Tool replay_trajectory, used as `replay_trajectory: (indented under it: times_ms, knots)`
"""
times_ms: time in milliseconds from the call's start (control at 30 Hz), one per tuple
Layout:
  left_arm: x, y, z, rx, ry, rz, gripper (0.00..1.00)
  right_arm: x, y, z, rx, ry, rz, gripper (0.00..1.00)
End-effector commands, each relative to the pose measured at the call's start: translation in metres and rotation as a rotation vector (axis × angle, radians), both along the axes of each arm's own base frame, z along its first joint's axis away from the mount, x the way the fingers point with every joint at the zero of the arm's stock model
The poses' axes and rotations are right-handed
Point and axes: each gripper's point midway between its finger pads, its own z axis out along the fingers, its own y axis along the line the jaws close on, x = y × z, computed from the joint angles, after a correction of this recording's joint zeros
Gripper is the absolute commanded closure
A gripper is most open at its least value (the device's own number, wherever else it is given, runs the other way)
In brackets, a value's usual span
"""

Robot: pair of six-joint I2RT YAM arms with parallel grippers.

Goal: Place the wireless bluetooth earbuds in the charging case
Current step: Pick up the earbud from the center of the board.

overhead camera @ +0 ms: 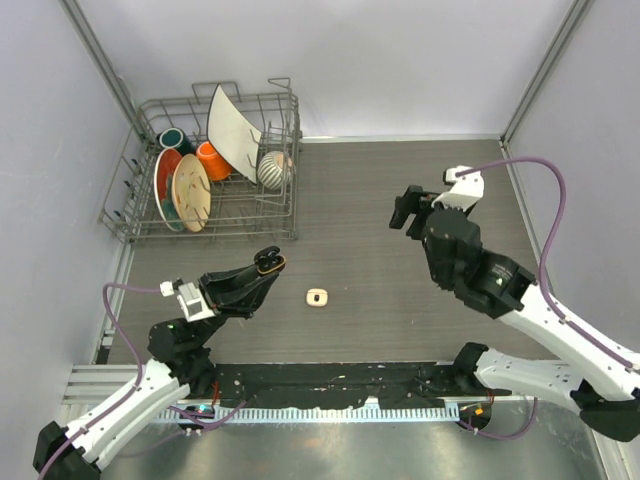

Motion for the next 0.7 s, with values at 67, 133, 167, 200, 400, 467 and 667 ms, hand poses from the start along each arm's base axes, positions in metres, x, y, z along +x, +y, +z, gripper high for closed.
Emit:
replay_trajectory:
  times_ms: [67,133,167,200,400,467,667]
  knots:
    - [-0.009,0.01,0.02,-0.063,-0.064,0.008,1.0,0.025,-0.018,-0.066,-0.185,0.317,0.016,0.16]
    - [-0.009,0.013,0.019,-0.08,-0.055,0.01,1.0,0.03,-0.022,-0.083,-0.199,0.395,0.046,0.14]
    - [-0.007,0.015,0.018,-0.097,-0.033,0.019,1.0,0.034,-0.023,-0.09,-0.206,0.425,0.049,0.14]
    - [-0.005,0.016,0.014,-0.099,-0.017,0.021,1.0,0.034,-0.028,-0.096,-0.2,0.449,0.032,0.1]
    - [-0.005,0.019,0.013,-0.097,0.004,0.031,1.0,0.041,-0.052,-0.131,-0.104,0.57,0.02,0.0]
    - [-0.005,0.02,0.015,-0.09,0.005,0.042,1.0,0.042,-0.06,-0.143,-0.106,0.628,0.007,0.0]
    - [-0.001,0.015,0.013,-0.013,0.009,0.06,1.0,0.034,-0.1,-0.202,-0.118,0.894,-0.18,0.0]
